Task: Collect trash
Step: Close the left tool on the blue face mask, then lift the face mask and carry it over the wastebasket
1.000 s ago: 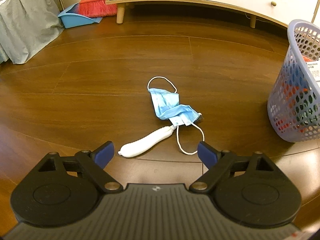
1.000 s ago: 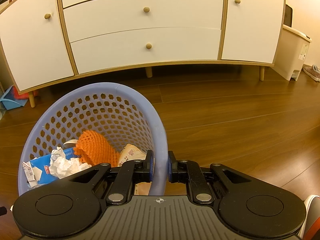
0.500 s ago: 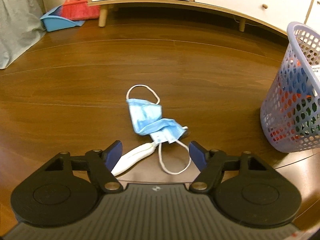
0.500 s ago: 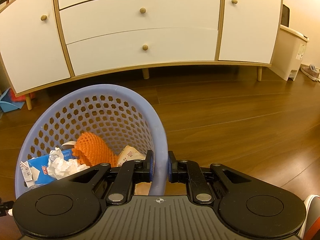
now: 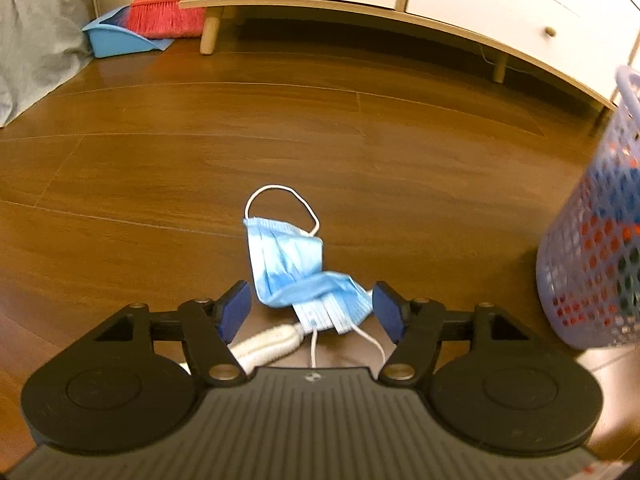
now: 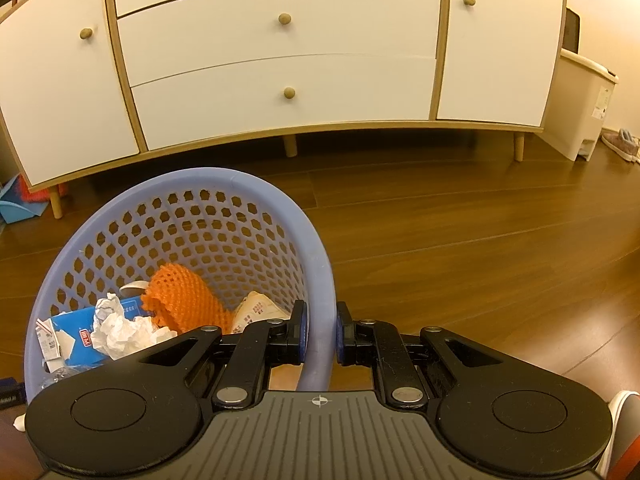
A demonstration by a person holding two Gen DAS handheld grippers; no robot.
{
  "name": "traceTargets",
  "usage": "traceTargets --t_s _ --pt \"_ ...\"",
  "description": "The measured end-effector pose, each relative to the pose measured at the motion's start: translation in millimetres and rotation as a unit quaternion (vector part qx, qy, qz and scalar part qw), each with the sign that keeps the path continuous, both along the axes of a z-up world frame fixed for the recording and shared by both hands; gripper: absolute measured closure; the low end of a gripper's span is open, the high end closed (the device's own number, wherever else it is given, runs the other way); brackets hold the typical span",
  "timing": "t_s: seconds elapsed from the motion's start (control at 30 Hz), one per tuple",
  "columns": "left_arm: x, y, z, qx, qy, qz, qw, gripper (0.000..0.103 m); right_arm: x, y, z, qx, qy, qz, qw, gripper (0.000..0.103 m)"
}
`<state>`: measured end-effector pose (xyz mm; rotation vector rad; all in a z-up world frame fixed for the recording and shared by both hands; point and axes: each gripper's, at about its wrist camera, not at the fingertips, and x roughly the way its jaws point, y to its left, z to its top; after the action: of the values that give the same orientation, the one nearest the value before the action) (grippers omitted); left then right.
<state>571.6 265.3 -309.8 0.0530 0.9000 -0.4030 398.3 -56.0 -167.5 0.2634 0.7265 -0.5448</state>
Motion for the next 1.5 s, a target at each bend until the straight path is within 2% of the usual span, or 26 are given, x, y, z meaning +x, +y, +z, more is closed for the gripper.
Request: traceTargets --t_s 0.3,0.4,0.47,0.57,0.6,0.77,1.1,1.5 --pt "18.4 -7.9 -18.2 0.001 0.013 -0.002 0.9999 0.041 0.1 -1.1 -2.3 -0.002 0.000 -0.005 1.000 0.093" --pt "23.6 -10.9 -24.5 0.001 0.017 -0.002 0.9998 0.045 -0.3 -0.3 -2.7 -0.002 0.001 -0.006 1.000 0.093" --pt "25.3 -14.1 -28.0 0.003 0.021 -0.008 0.9997 0.054 0.0 -0.6 -3.1 -0.001 0.002 -0.008 1.000 0.093" --pt "22.6 -17.9 -29.3 0.011 0.015 -0.021 0.9996 0.076 2.2 0.4 -3.1 0.000 0.003 -0.010 1.000 0.093" --pt "21.9 -18.5 -30.1 0.012 0.015 -0.024 0.9995 0.087 2.6 0.6 -2.9 0.000 0.003 -0.010 1.000 0.093" --pt "20.3 -14.6 -28.9 0.011 0.012 -0.028 0.9995 0.099 3.4 1.5 -2.2 0.001 0.002 -0.010 1.000 0.093" --pt "12.7 -7.9 -7.1 -0.004 -0.002 -0.029 0.9996 0.101 3.1 2.0 -1.9 0.000 0.002 -0.010 1.000 0.093" --pt "-12.3 5.7 52.3 -0.044 -0.041 -0.040 0.9974 0.101 2.6 -0.7 -1.2 0.008 0.001 -0.013 1.000 0.093"
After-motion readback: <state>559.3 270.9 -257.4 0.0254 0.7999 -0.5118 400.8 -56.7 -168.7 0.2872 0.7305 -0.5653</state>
